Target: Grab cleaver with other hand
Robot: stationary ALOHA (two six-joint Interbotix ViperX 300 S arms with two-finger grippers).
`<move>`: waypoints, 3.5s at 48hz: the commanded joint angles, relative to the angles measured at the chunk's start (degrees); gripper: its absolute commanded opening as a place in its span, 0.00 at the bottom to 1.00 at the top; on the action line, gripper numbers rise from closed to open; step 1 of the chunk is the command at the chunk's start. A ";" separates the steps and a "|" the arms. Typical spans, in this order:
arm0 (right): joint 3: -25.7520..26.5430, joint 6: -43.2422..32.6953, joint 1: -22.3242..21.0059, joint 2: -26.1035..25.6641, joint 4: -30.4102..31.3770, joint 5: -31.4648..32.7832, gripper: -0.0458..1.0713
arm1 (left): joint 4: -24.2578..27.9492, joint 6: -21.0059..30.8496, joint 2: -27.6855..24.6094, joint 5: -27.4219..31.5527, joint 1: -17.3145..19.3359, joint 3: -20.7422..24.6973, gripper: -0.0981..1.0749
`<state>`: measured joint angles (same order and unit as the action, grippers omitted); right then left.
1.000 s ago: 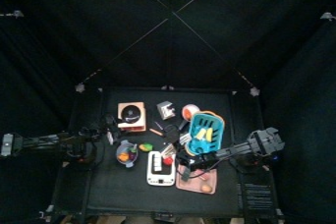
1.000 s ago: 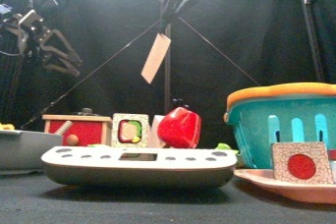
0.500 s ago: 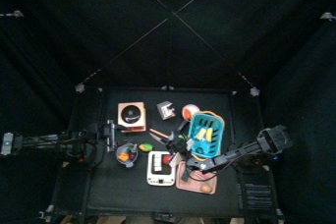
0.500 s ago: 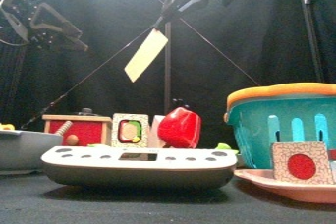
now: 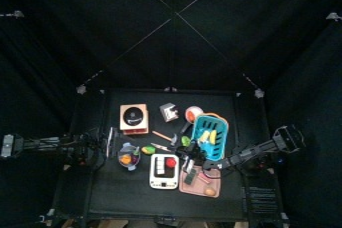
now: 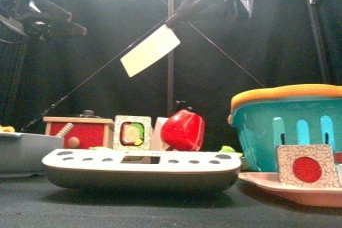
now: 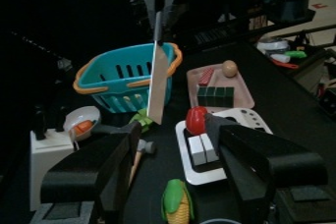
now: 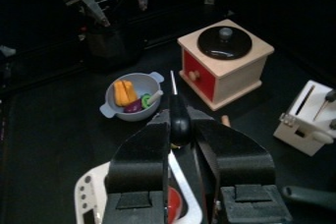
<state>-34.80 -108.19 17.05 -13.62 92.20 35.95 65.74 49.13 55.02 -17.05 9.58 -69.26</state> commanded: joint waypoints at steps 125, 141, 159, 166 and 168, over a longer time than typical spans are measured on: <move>-0.62 -12.83 3.34 0.09 26.81 3.69 0.48 | -34.54 -33.22 -27.77 -27.86 0.70 6.50 0.80; -0.79 -12.83 3.34 0.18 26.72 3.69 0.48 | -34.45 -36.04 -27.95 -28.92 0.79 5.71 0.63; -0.97 -12.92 3.34 0.18 26.46 3.69 0.48 | -32.87 -36.12 -26.81 -29.62 0.79 4.83 0.58; -0.97 -12.92 3.34 0.18 26.37 3.69 0.48 | -32.96 -36.12 -26.02 -30.06 0.79 4.48 0.48; -0.97 -12.92 3.34 0.18 26.46 3.69 0.48 | -32.87 -36.12 -26.02 -30.06 0.79 4.39 0.45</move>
<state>-36.65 -120.94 20.48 -12.57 118.39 39.29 32.78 13.10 28.74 -46.49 10.28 -65.48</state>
